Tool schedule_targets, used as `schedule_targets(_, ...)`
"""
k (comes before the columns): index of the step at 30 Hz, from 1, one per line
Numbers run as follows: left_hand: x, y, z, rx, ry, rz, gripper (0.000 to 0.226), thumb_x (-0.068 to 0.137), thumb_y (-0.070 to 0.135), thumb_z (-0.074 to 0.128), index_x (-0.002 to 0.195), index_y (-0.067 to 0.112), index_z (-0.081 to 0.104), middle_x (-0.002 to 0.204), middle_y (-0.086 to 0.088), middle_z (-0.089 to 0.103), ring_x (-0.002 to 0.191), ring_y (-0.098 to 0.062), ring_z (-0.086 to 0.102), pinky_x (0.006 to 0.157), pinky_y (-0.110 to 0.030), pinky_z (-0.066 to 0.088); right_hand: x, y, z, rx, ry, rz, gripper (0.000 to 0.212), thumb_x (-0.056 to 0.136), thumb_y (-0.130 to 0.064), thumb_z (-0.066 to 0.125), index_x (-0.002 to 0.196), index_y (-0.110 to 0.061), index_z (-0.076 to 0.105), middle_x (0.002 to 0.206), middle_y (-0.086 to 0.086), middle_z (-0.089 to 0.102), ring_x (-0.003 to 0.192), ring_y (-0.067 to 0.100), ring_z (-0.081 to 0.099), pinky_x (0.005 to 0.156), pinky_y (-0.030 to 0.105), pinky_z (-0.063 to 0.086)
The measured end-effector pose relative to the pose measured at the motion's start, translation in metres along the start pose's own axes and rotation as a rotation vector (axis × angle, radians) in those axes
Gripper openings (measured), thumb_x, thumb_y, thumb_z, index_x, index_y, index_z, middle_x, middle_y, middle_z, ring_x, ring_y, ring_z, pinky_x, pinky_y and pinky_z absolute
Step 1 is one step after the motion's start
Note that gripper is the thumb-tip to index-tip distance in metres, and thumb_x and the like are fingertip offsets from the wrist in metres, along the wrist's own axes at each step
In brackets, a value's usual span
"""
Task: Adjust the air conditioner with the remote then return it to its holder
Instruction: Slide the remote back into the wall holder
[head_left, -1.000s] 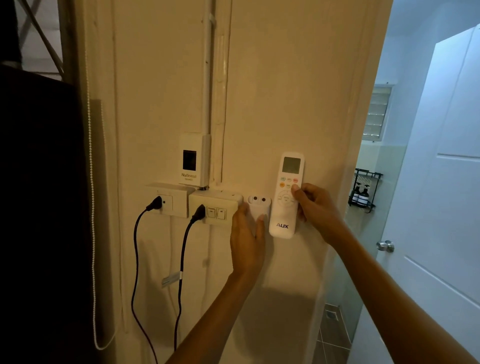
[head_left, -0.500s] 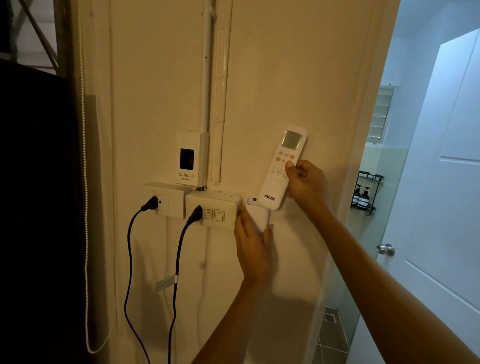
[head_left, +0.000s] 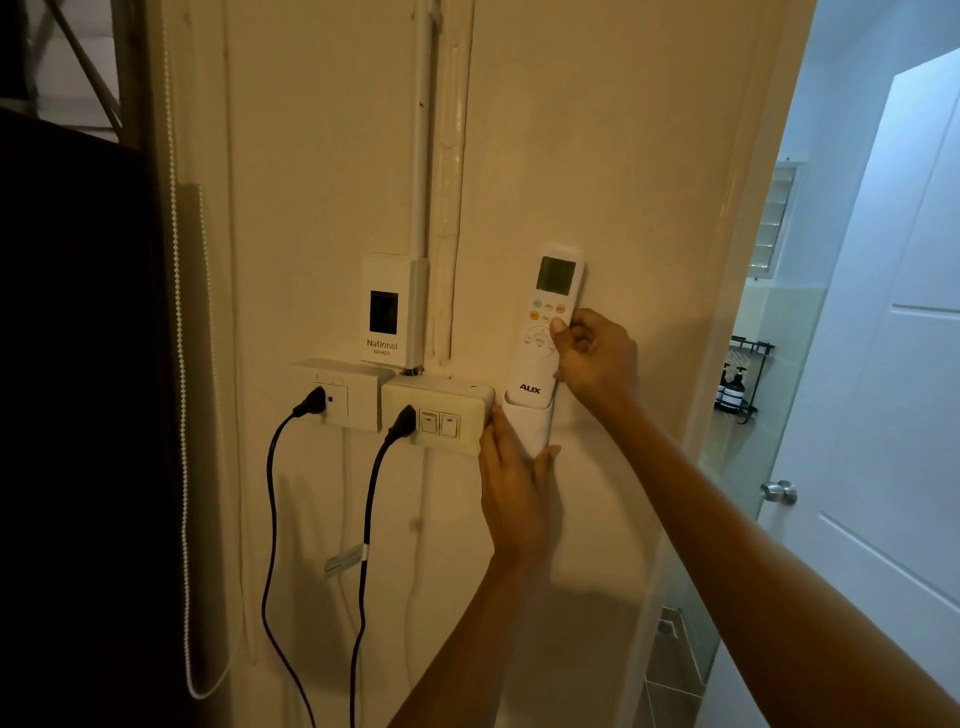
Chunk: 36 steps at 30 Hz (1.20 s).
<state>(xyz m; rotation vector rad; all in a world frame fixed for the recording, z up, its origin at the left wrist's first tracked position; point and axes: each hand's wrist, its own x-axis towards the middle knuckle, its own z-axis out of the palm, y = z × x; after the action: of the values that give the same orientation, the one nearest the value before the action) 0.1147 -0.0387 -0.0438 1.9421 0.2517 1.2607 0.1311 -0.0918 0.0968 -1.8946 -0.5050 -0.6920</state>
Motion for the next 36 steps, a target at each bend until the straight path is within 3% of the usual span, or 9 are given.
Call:
schedule_targets(8,-0.001,0.001,0.003,-0.007,0.0,-0.024,0.076,0.084,0.038,0.057,0.142,0.015,0.015,0.148,-0.009,0.028,0.139,-0.023,0.025,0.104,-0.033,0.037,-0.008,0.002,0.004,-0.04,-0.037,-0.028,0.024,0.084,-0.028,0.059,0.101,-0.012,0.056,0.104,0.008,0.071,0.092,0.024,0.069,0.075,0.04,0.059)
schedule_targets(12,-0.002,0.001,0.003,-0.005,0.005,-0.028,0.075,0.084,0.038,0.057,0.142,0.016,0.015,0.148,-0.009,0.028,0.139,-0.023,0.025,0.105,-0.032,0.035,-0.01,0.003,0.005,-0.008,-0.027,0.02,0.02,0.082,-0.031,0.063,0.089,-0.015,0.053,0.106,0.01,0.071,0.089,0.025,0.07,0.071,0.037,0.059)
schedule_targets(17,-0.002,0.003,0.001,0.019,0.003,-0.033,0.074,0.085,0.04,0.054,0.142,0.015,0.015,0.148,-0.009,0.028,0.139,-0.024,0.025,0.105,-0.031,0.034,-0.014,0.002,0.003,-0.018,0.003,0.084,0.025,0.082,-0.028,0.064,0.093,-0.005,0.065,0.103,0.011,0.071,0.087,0.018,0.067,0.054,0.01,0.039)
schedule_targets(22,-0.002,0.003,-0.001,-0.035,-0.027,-0.033,0.074,0.086,0.039,0.053,0.143,0.017,0.01,0.15,-0.006,0.024,0.14,-0.021,0.022,0.106,-0.031,0.033,-0.019,0.012,0.005,-0.03,-0.032,0.135,0.027,0.081,-0.026,0.065,0.098,-0.004,0.068,0.109,0.013,0.07,0.096,0.024,0.067,0.055,0.009,0.039)
schedule_targets(25,-0.003,0.005,-0.003,-0.02,-0.022,-0.025,0.074,0.086,0.038,0.053,0.143,0.017,0.01,0.151,-0.006,0.023,0.14,-0.021,0.022,0.105,-0.026,0.03,-0.02,0.014,0.005,-0.048,-0.039,0.136,0.029,0.081,-0.027,0.065,0.097,-0.004,0.068,0.109,0.013,0.07,0.095,0.023,0.066,0.053,0.008,0.037)
schedule_targets(29,-0.004,0.008,-0.005,-0.014,-0.029,-0.027,0.074,0.086,0.036,0.054,0.142,0.015,0.011,0.15,-0.008,0.025,0.14,-0.024,0.022,0.106,-0.033,0.035,-0.02,0.016,0.006,-0.071,-0.045,0.138,0.03,0.081,-0.028,0.065,0.097,-0.003,0.068,0.109,0.014,0.07,0.095,0.024,0.066,0.054,0.009,0.037)
schedule_targets(36,-0.003,0.008,-0.008,-0.006,-0.053,-0.038,0.075,0.085,0.037,0.054,0.142,0.014,0.011,0.15,-0.009,0.025,0.139,-0.024,0.024,0.105,-0.032,0.035,-0.023,0.015,0.004,-0.06,-0.058,0.12,0.032,0.082,-0.029,0.064,0.099,-0.003,0.068,0.109,0.014,0.07,0.092,0.022,0.065,0.053,0.009,0.036)
